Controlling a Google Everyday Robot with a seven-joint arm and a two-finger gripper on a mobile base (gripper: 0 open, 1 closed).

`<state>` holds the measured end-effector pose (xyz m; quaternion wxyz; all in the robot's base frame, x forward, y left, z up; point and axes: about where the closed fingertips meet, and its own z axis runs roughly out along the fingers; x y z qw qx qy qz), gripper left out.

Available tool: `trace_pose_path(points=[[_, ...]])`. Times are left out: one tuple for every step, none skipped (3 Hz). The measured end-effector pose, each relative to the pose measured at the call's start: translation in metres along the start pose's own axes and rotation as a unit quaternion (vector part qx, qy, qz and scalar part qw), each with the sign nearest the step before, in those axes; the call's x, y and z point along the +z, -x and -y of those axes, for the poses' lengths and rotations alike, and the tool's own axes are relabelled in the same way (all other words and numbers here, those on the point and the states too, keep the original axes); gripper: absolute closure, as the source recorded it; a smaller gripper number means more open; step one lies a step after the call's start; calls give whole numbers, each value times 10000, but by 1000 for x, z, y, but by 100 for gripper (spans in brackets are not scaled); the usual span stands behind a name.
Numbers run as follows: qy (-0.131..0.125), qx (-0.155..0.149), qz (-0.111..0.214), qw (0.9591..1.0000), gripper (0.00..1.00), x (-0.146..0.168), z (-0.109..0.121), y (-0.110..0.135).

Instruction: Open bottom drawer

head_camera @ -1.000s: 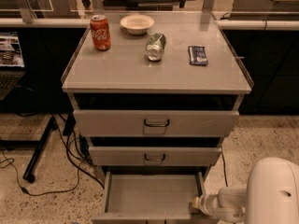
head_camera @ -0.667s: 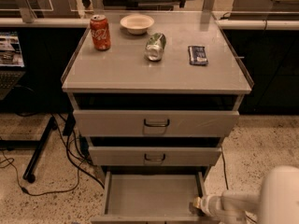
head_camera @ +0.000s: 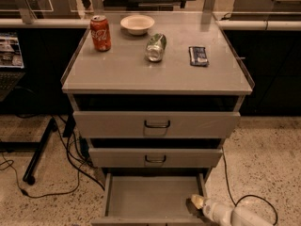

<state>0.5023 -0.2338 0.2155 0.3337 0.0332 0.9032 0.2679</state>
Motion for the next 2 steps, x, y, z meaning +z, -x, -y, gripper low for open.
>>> trace_pose_path(points=[[84,64,474,9988,81,-17,-7,25],[86,76,473,9988,58,-17,-7,25]])
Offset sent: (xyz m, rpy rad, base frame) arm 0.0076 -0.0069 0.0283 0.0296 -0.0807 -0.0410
